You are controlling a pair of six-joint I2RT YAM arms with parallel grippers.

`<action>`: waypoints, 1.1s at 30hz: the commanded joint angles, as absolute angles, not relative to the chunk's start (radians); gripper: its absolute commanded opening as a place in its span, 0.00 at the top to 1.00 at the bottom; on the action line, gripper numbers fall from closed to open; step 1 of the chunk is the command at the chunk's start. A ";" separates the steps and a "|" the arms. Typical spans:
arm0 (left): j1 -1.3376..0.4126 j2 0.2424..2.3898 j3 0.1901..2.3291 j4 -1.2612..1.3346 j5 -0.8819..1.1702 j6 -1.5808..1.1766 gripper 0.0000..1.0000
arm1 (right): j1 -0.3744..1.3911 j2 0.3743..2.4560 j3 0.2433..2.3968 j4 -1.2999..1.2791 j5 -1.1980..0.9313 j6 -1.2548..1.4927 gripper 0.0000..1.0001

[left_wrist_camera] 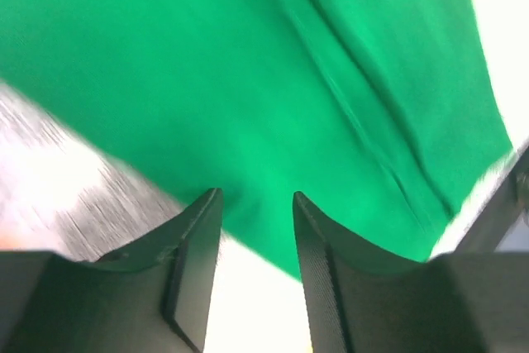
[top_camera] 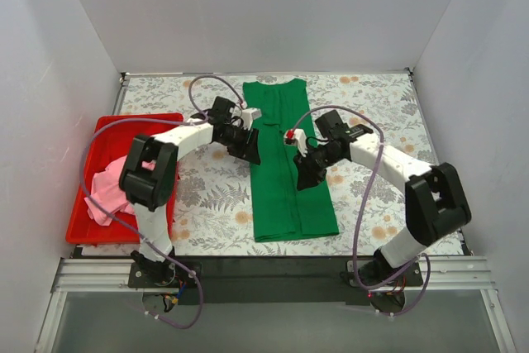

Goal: Fold and stack the t-shirts
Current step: Fold the tshirt

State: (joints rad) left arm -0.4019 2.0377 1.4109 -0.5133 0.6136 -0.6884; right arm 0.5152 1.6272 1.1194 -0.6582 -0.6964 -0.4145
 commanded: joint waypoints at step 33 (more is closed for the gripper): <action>-1.089 1.344 0.459 0.094 0.242 -0.230 0.48 | 0.758 0.992 0.411 -0.585 -0.434 -1.253 0.53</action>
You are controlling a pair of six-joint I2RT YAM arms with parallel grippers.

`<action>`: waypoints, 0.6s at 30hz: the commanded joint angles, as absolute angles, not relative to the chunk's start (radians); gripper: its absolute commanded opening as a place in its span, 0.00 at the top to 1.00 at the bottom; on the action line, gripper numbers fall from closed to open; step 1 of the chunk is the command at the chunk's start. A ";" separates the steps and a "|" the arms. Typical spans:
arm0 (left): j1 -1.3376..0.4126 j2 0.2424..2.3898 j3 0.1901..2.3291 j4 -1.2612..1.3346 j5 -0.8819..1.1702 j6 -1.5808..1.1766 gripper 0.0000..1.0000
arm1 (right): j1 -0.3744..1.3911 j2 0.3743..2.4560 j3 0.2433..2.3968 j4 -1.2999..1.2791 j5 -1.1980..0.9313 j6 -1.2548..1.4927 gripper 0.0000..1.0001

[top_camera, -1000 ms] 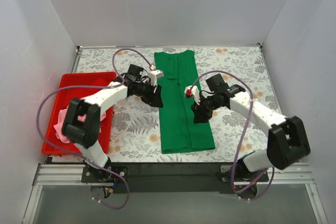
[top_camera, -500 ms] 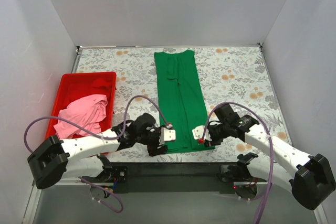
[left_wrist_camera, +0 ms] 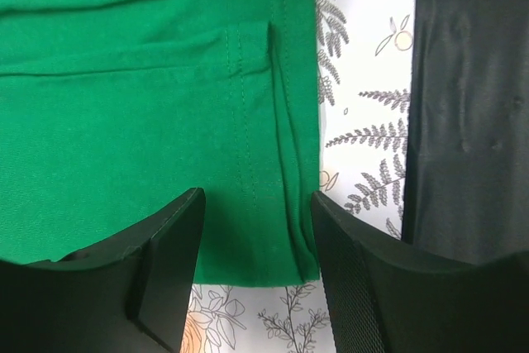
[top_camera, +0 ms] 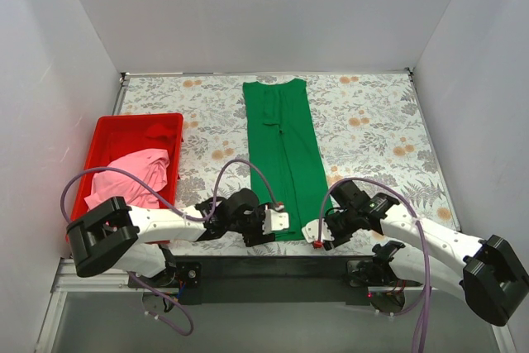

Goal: Fold and stack the t-shirts
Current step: Fold the tshirt

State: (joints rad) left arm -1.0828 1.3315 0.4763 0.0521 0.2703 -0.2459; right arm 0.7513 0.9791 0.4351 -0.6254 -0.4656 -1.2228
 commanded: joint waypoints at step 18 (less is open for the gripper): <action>-1.109 1.289 0.448 0.006 0.301 -0.181 0.54 | 0.765 1.114 0.420 -0.520 -0.364 -1.128 0.99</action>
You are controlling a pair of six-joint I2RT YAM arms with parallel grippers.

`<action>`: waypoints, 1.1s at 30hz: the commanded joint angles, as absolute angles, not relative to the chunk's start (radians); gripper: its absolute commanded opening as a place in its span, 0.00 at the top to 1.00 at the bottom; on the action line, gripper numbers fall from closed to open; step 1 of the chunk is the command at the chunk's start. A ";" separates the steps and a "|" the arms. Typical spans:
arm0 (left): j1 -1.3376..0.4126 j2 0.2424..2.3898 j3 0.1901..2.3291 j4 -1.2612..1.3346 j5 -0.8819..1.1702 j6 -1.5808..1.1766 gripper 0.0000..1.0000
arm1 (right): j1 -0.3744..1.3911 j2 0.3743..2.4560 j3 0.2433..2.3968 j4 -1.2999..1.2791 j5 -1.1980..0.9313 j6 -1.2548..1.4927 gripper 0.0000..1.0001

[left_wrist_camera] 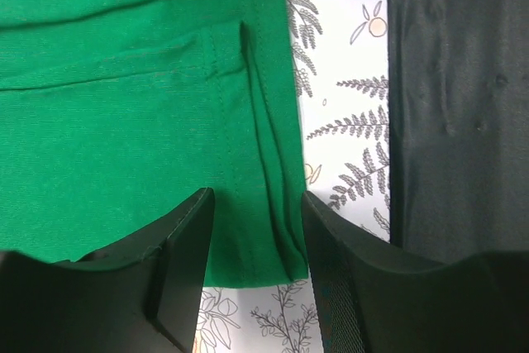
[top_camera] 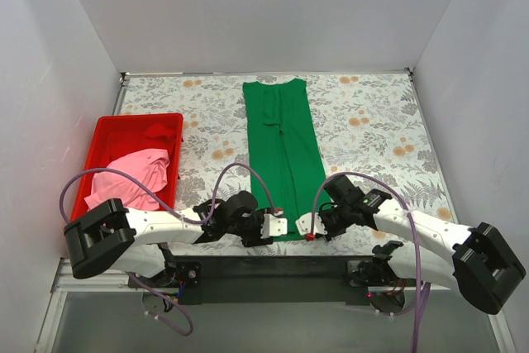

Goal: Fold and stack the t-shirts
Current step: Fold the tshirt

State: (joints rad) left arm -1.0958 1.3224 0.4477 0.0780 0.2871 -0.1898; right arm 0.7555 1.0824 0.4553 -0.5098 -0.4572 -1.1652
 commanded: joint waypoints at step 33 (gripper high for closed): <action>-1.137 1.258 0.492 -0.129 0.307 -0.215 1.00 | 0.945 0.945 0.477 -0.548 -0.408 -0.933 0.99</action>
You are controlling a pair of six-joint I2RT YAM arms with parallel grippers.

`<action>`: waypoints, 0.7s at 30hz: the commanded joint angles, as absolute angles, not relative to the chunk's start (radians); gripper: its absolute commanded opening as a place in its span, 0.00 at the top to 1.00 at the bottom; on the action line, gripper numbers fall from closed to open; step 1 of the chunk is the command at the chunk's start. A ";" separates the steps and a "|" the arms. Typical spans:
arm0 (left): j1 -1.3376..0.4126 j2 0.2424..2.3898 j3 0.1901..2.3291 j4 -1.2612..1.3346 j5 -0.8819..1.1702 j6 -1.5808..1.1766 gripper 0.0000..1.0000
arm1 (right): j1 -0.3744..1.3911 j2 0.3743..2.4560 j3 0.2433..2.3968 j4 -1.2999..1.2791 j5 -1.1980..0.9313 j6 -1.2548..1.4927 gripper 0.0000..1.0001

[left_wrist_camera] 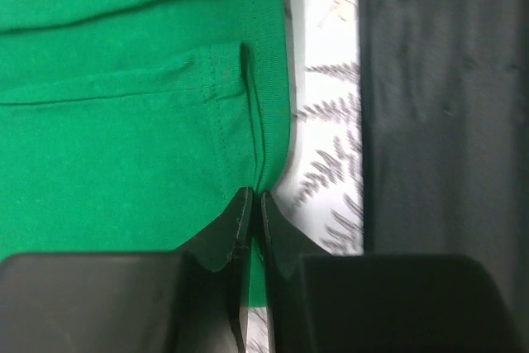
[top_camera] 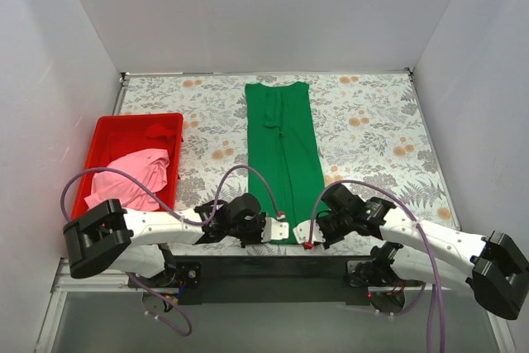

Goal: Fold and stack the t-shirts
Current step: Fold the tshirt

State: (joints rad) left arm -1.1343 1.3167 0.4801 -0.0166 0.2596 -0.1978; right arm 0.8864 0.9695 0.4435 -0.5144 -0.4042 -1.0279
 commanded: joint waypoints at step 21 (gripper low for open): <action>-0.732 1.314 0.756 -0.054 0.463 0.067 1.00 | 0.657 1.201 0.834 -0.520 -0.434 -1.179 0.99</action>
State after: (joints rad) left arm -0.7887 1.2583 0.6754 -0.0963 0.3904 -0.0353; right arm 0.7006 1.1522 0.7670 -0.5449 -0.3950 -1.0760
